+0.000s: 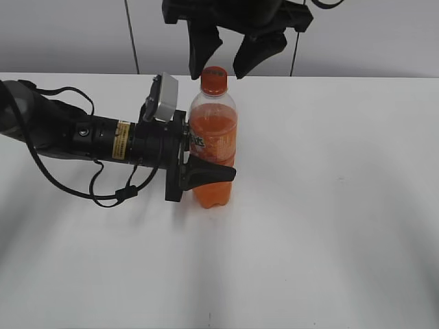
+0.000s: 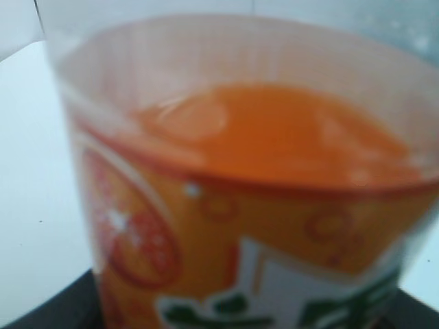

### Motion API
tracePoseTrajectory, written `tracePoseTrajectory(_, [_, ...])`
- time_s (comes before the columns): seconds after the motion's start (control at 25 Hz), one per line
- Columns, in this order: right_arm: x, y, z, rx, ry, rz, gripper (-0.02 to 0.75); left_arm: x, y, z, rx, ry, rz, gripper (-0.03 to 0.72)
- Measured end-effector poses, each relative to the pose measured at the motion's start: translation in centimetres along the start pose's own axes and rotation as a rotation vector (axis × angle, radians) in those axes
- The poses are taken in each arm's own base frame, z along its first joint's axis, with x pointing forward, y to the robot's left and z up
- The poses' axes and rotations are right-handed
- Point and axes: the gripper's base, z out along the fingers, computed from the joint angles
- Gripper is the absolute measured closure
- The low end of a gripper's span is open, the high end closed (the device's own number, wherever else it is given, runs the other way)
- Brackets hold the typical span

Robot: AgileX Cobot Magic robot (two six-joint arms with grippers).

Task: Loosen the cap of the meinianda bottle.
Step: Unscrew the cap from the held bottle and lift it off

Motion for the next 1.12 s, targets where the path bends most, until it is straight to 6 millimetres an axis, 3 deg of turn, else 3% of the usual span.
tracePoseTrajectory(0.32, [0.35,0.01,0.77,-0.014,0.032,0.012,0.287,-0.03,0.04,0.00,-0.004,-0.003,-0.005,0.267])
tracePoseTrajectory(0.64, [0.35,0.01,0.77,-0.013,0.032,0.013,0.455,-0.03,0.07,0.00,-0.008,-0.003,-0.007,0.267])
tracePoseTrajectory(0.8, [0.33,-0.06,0.77,-0.007,0.030,-0.021,0.456,-0.03,0.10,0.00,-0.011,-0.003,-0.011,0.269])
tracePoseTrajectory(0.92, [0.33,-0.07,0.77,-0.007,0.029,-0.113,0.456,-0.03,0.10,0.00,-0.011,-0.003,-0.011,0.269])
tracePoseTrajectory(1.12, [0.33,-0.07,0.77,-0.012,0.028,-0.441,0.458,-0.03,0.10,0.00,-0.011,-0.003,-0.008,0.269])
